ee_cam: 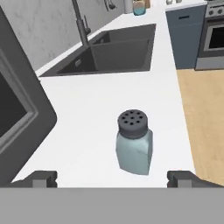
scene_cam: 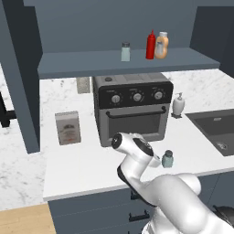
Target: Put the shaker and condiment bottle from the counter next to their counterparts in the cabinet.
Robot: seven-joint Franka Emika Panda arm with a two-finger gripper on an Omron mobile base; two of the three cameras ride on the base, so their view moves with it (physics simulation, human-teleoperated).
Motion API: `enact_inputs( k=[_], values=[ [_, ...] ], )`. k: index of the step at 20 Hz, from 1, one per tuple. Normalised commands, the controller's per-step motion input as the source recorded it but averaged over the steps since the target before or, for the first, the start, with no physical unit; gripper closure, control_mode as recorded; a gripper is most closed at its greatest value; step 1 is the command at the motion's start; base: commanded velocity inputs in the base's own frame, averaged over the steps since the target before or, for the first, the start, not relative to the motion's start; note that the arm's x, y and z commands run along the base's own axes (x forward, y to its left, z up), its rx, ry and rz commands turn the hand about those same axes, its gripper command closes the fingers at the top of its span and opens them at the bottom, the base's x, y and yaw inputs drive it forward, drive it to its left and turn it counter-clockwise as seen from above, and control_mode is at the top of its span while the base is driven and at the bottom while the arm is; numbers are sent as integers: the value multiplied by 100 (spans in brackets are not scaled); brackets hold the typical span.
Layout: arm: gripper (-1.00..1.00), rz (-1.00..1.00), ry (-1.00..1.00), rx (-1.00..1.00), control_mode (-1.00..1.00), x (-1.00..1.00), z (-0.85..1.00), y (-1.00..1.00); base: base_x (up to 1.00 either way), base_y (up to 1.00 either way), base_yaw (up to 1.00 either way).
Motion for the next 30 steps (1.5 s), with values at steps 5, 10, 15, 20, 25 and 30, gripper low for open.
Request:
enact_inputs(
  k=[5, 10, 15, 20, 25, 30],
  values=[
    [-100, 0, 0, 0, -100, 1, -32, -14, 0, 0, 0],
    [-100, 0, 0, 0, -100, 0, -20, -11, 0, 0, 0],
    [-100, -5, 0, 0, -100, 0, -2, -12, 0, 0, 0],
    [-100, -8, 0, 0, -100, 0, 0, -14, 0, 0, 0],
    [-100, -7, 1, 0, -100, 0, 0, -8, 0, 0, 0],
    [-100, -7, 4, 1, -100, 0, 0, -5, 0, 0, 0]
  ],
)
